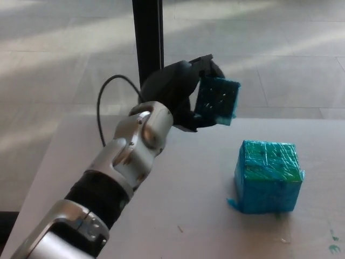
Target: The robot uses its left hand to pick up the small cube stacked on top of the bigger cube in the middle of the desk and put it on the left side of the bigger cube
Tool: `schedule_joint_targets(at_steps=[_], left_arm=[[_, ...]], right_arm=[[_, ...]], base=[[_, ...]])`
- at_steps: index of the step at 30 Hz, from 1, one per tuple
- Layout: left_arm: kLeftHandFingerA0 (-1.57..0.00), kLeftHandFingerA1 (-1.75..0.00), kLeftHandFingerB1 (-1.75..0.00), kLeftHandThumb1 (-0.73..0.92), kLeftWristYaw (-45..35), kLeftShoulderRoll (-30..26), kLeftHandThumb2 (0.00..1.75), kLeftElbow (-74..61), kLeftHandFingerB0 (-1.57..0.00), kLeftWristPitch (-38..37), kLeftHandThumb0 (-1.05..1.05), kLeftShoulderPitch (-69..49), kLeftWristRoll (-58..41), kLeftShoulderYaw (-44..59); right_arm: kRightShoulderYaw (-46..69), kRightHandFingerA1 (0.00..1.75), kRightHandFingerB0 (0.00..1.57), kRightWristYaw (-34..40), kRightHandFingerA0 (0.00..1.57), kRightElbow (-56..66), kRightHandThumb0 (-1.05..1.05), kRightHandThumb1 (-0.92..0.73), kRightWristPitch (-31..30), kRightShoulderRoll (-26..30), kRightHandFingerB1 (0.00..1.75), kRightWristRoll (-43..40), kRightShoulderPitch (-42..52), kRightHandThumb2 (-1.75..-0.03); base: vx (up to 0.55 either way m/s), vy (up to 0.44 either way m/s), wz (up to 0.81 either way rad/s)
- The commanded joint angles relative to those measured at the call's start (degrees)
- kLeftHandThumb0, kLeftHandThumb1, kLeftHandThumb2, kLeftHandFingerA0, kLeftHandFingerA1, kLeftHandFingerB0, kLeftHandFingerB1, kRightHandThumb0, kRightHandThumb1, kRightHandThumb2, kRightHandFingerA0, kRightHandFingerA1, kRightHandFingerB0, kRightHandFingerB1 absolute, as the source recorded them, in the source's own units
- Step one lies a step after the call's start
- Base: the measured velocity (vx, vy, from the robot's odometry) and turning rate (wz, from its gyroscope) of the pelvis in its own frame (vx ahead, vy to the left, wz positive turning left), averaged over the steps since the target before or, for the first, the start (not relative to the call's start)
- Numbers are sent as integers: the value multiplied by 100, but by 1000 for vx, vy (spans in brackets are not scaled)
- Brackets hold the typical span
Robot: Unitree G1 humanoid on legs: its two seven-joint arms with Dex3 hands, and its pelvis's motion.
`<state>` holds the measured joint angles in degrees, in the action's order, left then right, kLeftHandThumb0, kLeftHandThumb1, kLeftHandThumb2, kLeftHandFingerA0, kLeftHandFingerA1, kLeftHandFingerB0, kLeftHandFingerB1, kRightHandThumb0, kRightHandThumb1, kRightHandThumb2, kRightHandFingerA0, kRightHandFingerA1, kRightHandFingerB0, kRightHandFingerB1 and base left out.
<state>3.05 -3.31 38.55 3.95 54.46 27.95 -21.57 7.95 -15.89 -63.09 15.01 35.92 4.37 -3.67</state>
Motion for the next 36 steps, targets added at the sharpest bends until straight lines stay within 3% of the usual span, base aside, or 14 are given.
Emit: schedule_joint_targets(at_steps=[1,3,5,7,8,9,10,19,20,21,24,26,31,36], left_arm=[[-76,-146,-103,70,-508,-500,65,-403,-81,148,-26,-440,68,-2],[-78,-155,-126,70,-581,-741,63,-660,-74,104,-24,-731,42,52],[-81,-161,-132,70,-593,-782,64,-798,-77,106,-24,-917,-82,147],[-82,-155,-122,69,-467,-801,67,-858,-80,23,-24,-1132,-57,165],[-92,-167,-131,71,-386,-785,68,-887,-76,-53,-26,-1256,-59,182],[-81,-161,-123,67,-471,-791,64,-989,-81,36,-23,-1440,-43,148],[-83,-134,-81,67,-537,-809,64,-1039,-83,100,-25,-1539,-3,111],[-86,-135,-83,63,-628,-658,66,-1312,-85,300,-25,-2054,89,-39],[-79,-112,-75,66,-657,-576,63,-1288,-80,348,-26,-2059,43,-33],[-80,-107,-74,67,-674,-542,63,-1307,-80,396,-27,-2072,53,-42],[-78,-129,-83,66,-705,-463,66,-1283,-82,459,-27,-2074,65,-63],[-82,-148,-99,65,-674,-400,71,-1166,-85,406,-27,-2035,82,-85],[-86,-157,-105,64,-845,-321,78,-1082,-88,697,-22,-1912,130,-123],[-85,-154,-95,65,-1216,-452,80,-1164,-90,1059,-23,-1763,319,-340]], right_arm=[[37,99,52,40,72,-66,-79,-64,-5,117,78,-36,50,-72],[44,97,51,19,71,-103,-78,-64,-2,121,77,-48,39,-71],[62,97,51,26,70,-107,-78,-63,-55,116,77,-66,27,-71],[79,100,52,25,71,-95,-79,-64,25,117,78,-76,59,-71],[68,99,51,28,70,-60,-79,-64,40,128,79,-58,79,-72],[87,98,50,-5,66,-40,-78,-63,-5,128,78,-86,81,-73],[100,97,51,-8,66,18,-77,-63,-44,125,77,-101,104,-72],[116,99,51,-1,68,-12,-79,-62,-68,143,79,-75,24,-72],[111,99,51,4,67,-11,-79,-61,-26,147,79,-65,1,-73],[121,100,49,-7,67,-3,-81,-61,-35,134,80,-81,-8,-73],[106,100,50,2,71,-129,-81,-61,26,138,80,-56,-70,-71],[94,100,51,13,72,-97,-79,-60,7,147,79,-41,-74,-72],[102,103,52,-31,73,-35,-77,-57,-30,150,81,-60,-76,-76],[106,101,52,-27,71,-187,-79,-57,11,131,81,-61,-118,-75]], base=[[0,0,0],[0,0,0],[0,0,0],[0,0,0],[0,0,0],[0,0,0],[0,0,0],[0,0,0],[0,0,0],[0,0,0],[0,0,0],[0,0,0],[0,0,0],[0,0,0]])
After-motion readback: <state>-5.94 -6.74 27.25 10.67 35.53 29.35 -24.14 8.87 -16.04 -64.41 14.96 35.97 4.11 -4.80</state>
